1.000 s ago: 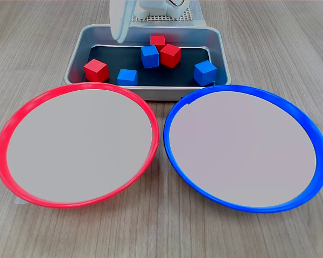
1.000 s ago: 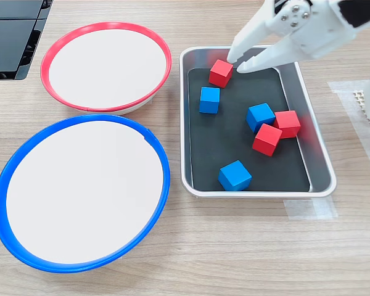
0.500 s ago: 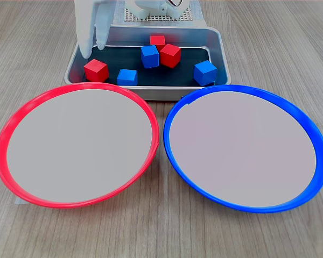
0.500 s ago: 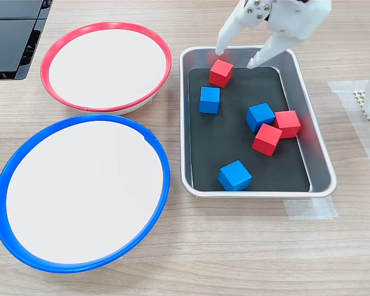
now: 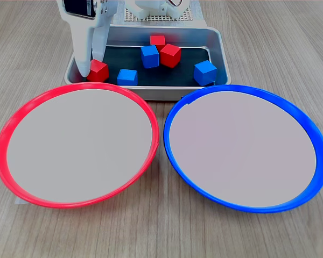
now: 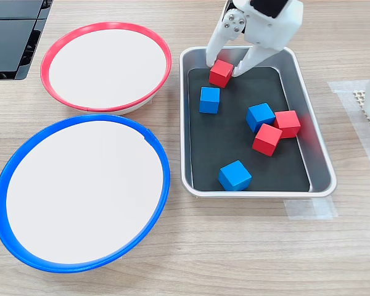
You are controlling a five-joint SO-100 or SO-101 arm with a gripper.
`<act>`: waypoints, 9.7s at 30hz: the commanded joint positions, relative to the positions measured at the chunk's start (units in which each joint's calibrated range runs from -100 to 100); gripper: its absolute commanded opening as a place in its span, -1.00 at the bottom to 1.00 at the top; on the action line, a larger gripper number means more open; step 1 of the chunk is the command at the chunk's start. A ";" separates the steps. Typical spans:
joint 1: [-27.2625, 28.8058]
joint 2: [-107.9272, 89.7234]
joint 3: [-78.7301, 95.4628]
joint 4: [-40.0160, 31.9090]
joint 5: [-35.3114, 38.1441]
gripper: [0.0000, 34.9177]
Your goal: Move six blocks from tray to matching dishes
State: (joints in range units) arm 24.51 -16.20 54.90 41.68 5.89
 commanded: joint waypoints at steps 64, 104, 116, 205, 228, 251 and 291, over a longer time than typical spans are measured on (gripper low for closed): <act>-15.90 10.61 -19.81 13.91 1.51 -0.99; -33.69 -2.78 -10.98 21.01 4.98 -0.06; -39.15 5.24 -14.34 15.89 3.32 -0.06; -29.36 -4.31 -13.80 24.89 -15.34 -0.99; -12.04 21.53 -52.12 14.49 -7.42 -0.46; -16.75 -17.87 7.50 19.11 13.38 0.02; -37.36 13.68 -38.83 9.21 4.93 -0.16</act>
State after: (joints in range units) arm -14.78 4.18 13.79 47.47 9.84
